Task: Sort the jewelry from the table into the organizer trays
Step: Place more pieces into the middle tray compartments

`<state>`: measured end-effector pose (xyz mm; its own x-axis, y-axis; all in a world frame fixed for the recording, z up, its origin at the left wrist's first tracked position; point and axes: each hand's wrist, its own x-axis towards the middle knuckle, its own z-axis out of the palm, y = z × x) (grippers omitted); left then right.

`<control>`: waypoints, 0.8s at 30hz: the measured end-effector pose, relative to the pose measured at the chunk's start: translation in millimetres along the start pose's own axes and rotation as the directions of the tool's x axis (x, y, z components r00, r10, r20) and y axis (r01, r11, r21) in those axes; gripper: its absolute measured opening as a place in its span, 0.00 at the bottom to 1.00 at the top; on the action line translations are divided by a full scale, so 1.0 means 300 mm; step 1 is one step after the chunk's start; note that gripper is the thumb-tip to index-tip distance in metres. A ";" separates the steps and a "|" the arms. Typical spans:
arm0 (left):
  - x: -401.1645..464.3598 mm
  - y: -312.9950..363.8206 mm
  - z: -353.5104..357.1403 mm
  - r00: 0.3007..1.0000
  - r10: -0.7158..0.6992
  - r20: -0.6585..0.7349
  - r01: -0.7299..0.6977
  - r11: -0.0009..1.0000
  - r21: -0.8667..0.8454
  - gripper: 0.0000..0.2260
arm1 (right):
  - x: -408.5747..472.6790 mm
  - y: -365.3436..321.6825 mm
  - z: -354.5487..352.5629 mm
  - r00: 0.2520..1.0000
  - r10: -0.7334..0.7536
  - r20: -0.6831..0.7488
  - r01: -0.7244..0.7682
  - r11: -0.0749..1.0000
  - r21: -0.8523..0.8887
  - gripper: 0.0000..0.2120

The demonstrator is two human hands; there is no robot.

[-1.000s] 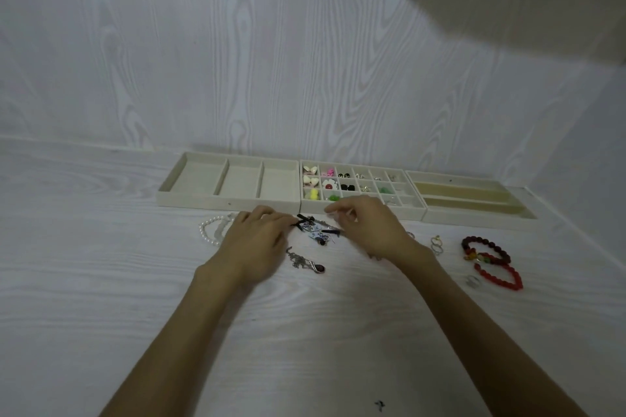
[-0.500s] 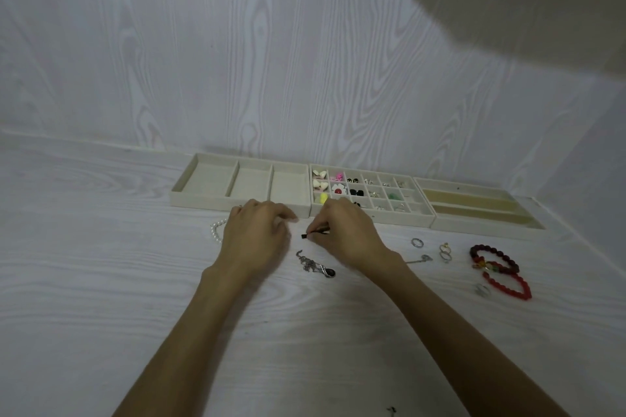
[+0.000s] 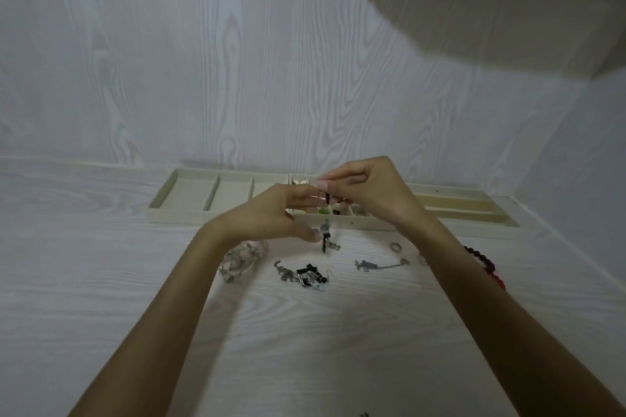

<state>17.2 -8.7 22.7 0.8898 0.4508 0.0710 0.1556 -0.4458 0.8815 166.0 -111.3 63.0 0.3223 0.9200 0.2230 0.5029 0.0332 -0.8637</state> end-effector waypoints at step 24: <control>0.502 -0.001 0.136 0.997 0.025 -0.068 -0.019 0.996 0.088 0.12 | 0.154 0.307 -0.379 0.927 0.366 0.085 -0.335 0.908 -0.251 0.09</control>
<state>168.7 27.6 14.0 0.8623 0.4908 0.1243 0.1759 -0.5206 0.8355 318.6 -110.1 45.1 0.4147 0.8979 -0.1473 0.5498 -0.3763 -0.7457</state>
